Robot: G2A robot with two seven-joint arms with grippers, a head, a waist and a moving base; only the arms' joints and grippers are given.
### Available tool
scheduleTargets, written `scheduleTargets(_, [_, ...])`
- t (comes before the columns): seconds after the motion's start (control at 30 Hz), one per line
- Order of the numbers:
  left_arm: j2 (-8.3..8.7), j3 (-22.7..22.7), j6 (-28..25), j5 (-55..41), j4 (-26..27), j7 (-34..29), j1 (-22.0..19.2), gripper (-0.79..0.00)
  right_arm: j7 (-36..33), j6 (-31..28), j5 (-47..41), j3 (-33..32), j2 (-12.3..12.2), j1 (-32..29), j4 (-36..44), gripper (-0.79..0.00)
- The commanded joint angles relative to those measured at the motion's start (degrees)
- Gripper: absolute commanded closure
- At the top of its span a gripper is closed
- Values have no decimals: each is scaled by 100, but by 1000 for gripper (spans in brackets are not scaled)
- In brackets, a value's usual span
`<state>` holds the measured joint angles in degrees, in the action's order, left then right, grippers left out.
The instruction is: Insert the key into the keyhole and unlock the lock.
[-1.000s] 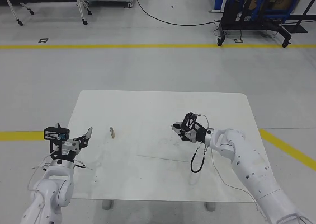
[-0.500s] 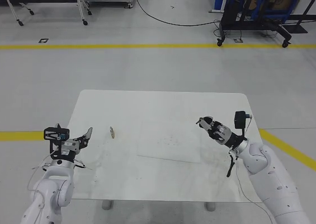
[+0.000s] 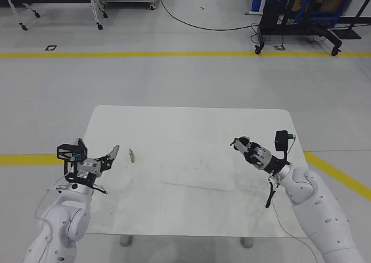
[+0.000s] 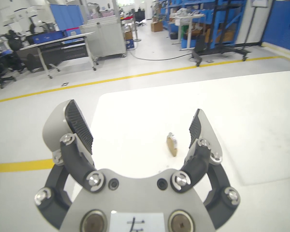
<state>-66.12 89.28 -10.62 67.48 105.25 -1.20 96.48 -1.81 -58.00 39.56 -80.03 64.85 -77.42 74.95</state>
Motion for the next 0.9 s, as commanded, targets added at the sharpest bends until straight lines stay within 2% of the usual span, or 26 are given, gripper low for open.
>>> scheduleTargets(0.0, [7, -47, -1010, -1683, -86, -767, -242, -785, 0, 0, 0, 0, 0, 0, 0, 0])
scheduleTargets(0.1, [37, -168, -1660, -3643, -429, -2334, -778, -785, 0, 0, 0, 0, 0, 0, 0, 0])
scheduleTargets(0.17, [51, -338, -1668, -4994, -809, -3442, -1255, -785, 0, 0, 0, 0, 0, 0, 0, 0])
scheduleTargets(0.23, [56, -542, -1461, -5895, -1226, -4370, -1825, -785, 0, 0, 0, 0, 0, 0, 0, 0])
scheduleTargets(0.4, [-11, -1168, -1444, -7287, -2120, -5507, -2778, -785, 0, 0, 0, 0, 0, 0, 0, 0])
scheduleTargets(0.5, [-78, -1458, -1443, -8906, -2787, -6420, -3180, -785, 0, 0, 0, 0, 0, 0, 0, 0])
scheduleTargets(0.87, [-94, -1547, -1463, -9137, -2784, -6518, -3154, -785, 0, 0, 0, 0, 0, 0, 0, 0])
